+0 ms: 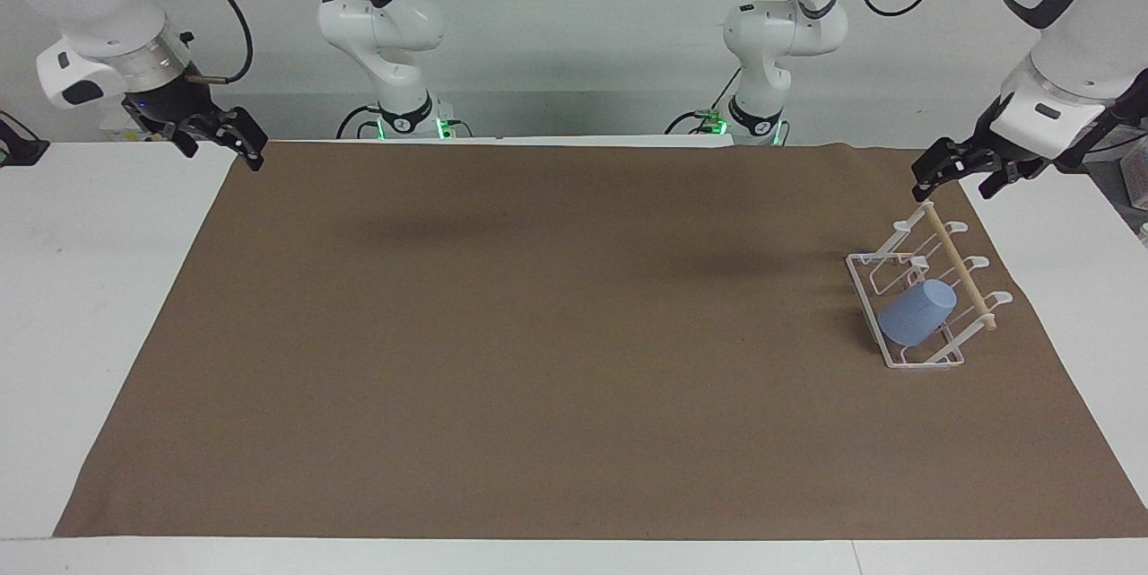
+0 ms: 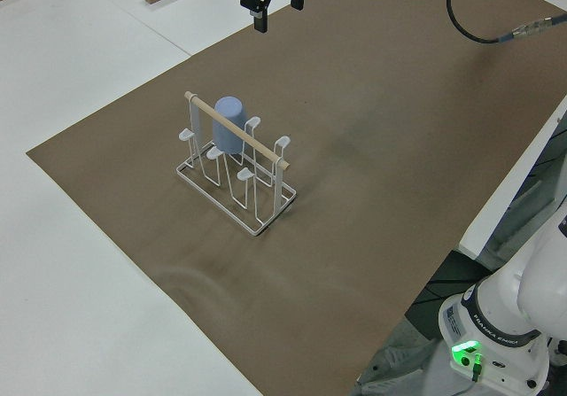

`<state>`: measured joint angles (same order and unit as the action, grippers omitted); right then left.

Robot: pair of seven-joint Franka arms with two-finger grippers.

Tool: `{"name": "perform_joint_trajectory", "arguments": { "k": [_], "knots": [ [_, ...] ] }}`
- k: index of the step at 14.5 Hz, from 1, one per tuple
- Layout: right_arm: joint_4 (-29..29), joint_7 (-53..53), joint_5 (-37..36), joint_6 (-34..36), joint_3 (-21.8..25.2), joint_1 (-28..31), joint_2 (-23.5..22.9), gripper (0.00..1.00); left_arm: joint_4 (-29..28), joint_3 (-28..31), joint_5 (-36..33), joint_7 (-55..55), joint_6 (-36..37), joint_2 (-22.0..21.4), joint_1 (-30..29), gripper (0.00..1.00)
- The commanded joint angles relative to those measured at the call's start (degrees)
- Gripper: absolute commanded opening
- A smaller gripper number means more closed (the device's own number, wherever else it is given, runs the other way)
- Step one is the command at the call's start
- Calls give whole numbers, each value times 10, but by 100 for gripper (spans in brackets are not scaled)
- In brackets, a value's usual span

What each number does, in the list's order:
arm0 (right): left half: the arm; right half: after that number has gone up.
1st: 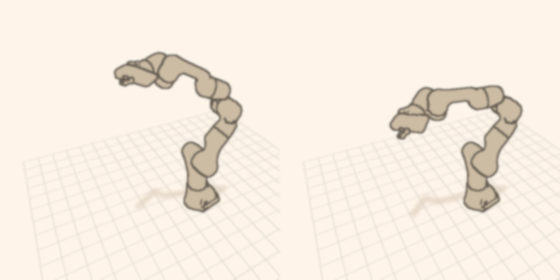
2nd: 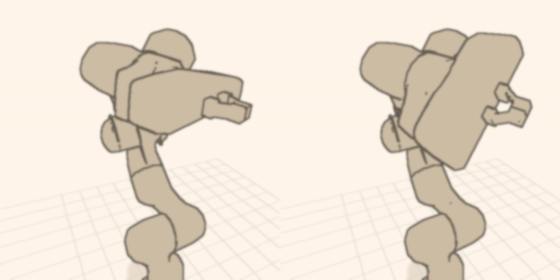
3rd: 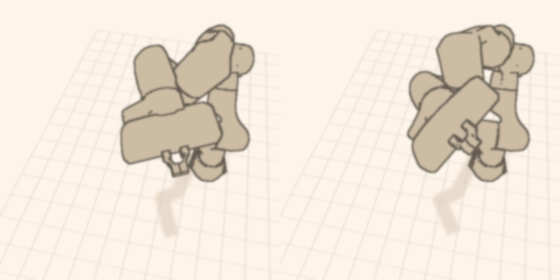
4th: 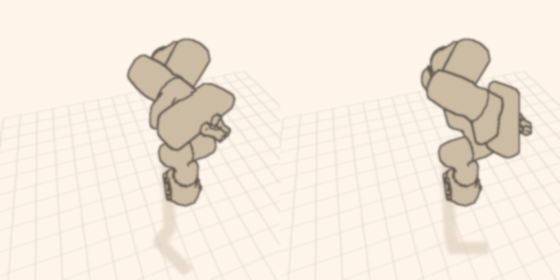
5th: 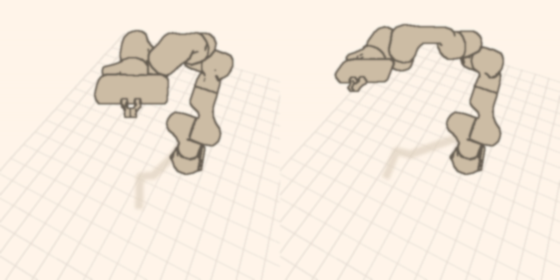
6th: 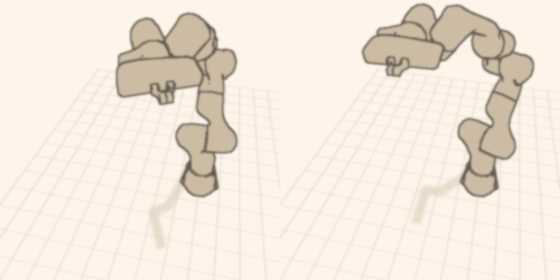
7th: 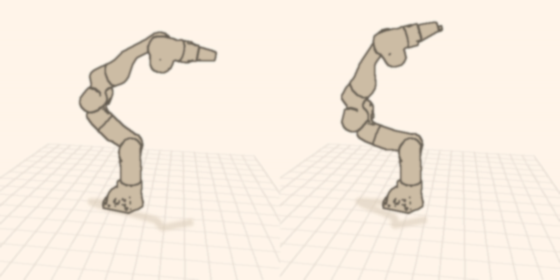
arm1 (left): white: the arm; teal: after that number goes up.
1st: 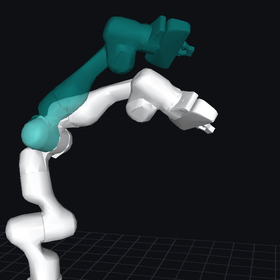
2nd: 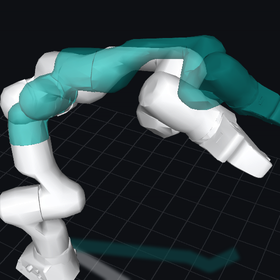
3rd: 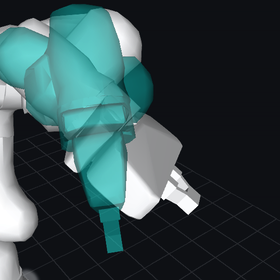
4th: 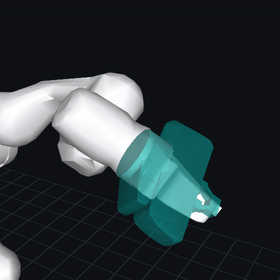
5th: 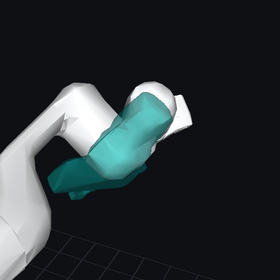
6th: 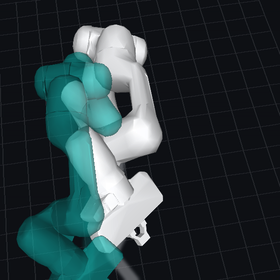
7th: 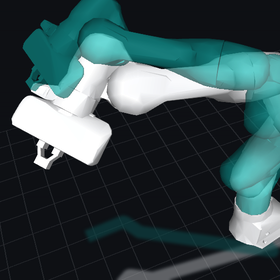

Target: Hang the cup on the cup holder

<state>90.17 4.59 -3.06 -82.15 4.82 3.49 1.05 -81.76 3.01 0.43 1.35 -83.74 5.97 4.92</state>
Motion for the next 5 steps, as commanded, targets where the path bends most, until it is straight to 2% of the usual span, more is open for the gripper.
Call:
{"name": "perform_joint_trajectory", "arguments": {
  "k": [1,5],
  "knots": [
    [14,-16,10,0,0,5,12,99,-16,2,14,-13,3,-15,-1,100],
    [14,-15,10,0,0,5,12,99,-2,2,12,-19,26,-10,2,100]
  ]
}}
